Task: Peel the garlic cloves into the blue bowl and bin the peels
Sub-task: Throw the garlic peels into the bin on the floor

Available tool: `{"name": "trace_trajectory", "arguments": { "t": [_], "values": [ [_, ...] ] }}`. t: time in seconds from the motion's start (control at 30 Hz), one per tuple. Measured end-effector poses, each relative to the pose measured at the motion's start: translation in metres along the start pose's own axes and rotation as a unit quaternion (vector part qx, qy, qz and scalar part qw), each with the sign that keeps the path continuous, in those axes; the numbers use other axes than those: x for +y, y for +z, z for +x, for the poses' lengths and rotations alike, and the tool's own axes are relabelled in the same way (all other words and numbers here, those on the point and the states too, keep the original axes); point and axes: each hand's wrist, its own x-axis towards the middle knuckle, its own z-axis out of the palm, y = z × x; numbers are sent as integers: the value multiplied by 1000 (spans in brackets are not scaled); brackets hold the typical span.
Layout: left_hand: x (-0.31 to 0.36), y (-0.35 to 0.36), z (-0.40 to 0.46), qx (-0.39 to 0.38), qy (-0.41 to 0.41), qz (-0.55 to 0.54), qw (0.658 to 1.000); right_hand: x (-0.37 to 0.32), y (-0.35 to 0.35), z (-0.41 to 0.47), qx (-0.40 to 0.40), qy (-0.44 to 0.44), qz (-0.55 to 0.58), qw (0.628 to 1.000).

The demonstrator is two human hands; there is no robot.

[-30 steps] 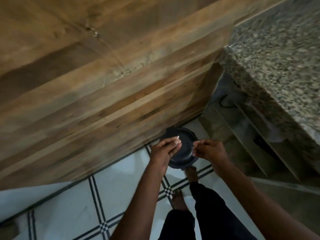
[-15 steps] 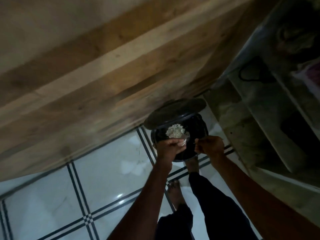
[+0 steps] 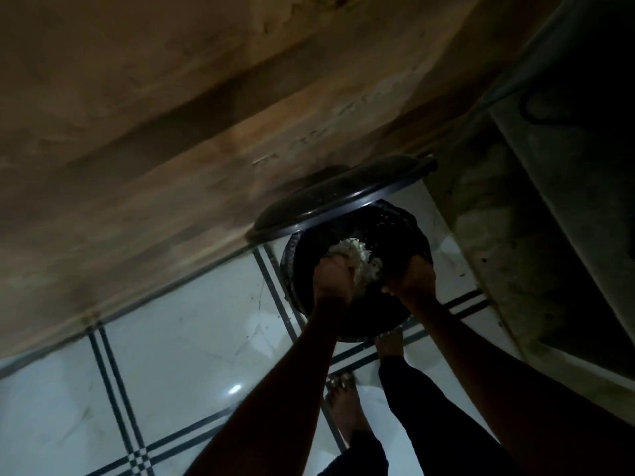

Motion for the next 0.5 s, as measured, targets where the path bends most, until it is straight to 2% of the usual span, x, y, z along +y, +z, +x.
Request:
{"name": "trace_trajectory", "arguments": {
  "t": [0.1,0.17,0.23,0.3,0.37,0.5],
  "values": [
    [0,-13,-10,1,-21,-66,998,-3,-1,-9,55,-39,4,998],
    [5,-28,-27,64,11,-89,994,-10,-10,-20,53,-58,11,997],
    [15,-43,-48,114,11,-175,978,-13,-26,-33,48,-24,48,997],
    [28,-68,-80,103,-18,-295,950,-10,-46,-50,12,-3,134,991],
    [42,-99,-115,60,-42,-414,907,-21,-80,-92,-4,-17,210,977],
    [97,-184,-216,27,-15,-511,859,-56,-179,-213,-22,-27,350,936]
  ]
}}
